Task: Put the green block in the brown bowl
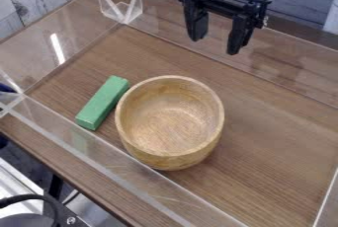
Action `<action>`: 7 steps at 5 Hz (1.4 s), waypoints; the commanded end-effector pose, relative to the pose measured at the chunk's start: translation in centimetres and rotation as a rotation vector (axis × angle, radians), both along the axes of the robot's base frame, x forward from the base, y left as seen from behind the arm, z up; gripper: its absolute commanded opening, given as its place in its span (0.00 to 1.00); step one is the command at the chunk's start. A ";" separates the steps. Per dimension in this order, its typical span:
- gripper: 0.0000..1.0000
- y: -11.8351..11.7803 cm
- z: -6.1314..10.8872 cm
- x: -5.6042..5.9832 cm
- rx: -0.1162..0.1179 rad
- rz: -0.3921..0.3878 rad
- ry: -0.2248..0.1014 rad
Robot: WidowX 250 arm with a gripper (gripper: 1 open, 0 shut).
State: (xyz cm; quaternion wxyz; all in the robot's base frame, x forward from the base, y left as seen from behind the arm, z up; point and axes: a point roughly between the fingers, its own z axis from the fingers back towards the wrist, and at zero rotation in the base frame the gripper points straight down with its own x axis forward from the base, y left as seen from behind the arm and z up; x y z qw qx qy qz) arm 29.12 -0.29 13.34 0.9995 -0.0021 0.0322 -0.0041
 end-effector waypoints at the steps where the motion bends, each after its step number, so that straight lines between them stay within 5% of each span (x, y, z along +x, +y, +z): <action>1: 1.00 0.2 -0.8 -0.3 0.001 -0.005 0.025; 2: 1.00 2.0 -0.9 -2.3 -0.002 -0.007 0.026; 4: 1.00 7.8 -0.6 -7.3 -0.003 0.022 -0.036; 6: 1.00 12.2 -2.3 -9.4 0.009 0.052 -0.047; 7: 1.00 13.2 -3.6 -9.5 0.015 0.053 -0.049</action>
